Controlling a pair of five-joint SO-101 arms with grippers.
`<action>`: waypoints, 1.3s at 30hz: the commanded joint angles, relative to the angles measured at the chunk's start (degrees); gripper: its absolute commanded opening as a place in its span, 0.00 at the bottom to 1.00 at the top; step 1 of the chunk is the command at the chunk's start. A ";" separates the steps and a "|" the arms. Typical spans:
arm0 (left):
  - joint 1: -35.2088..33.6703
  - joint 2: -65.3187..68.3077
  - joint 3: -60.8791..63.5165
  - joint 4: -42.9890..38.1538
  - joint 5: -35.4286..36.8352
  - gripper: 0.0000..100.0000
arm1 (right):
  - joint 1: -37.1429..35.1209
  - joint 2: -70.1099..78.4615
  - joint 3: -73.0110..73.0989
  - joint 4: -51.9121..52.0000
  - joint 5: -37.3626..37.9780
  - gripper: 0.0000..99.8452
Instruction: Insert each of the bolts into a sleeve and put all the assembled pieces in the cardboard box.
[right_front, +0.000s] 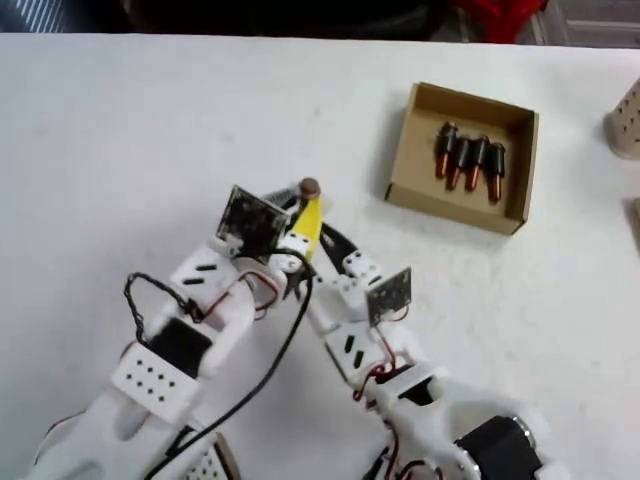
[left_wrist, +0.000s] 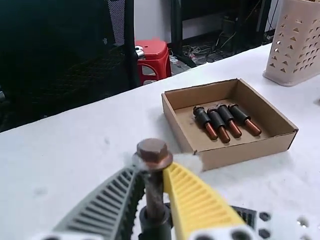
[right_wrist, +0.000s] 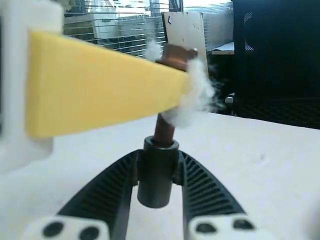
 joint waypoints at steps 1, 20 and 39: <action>-0.75 -0.22 -3.16 0.26 0.97 0.17 | 0.40 0.04 -1.76 -1.01 0.00 0.02; -4.88 -0.31 -3.16 13.01 2.90 0.29 | 1.45 0.04 -1.85 -1.01 -0.18 0.02; -3.03 -0.40 -5.80 23.38 3.25 0.28 | 9.54 -0.57 -10.99 14.55 -3.87 0.02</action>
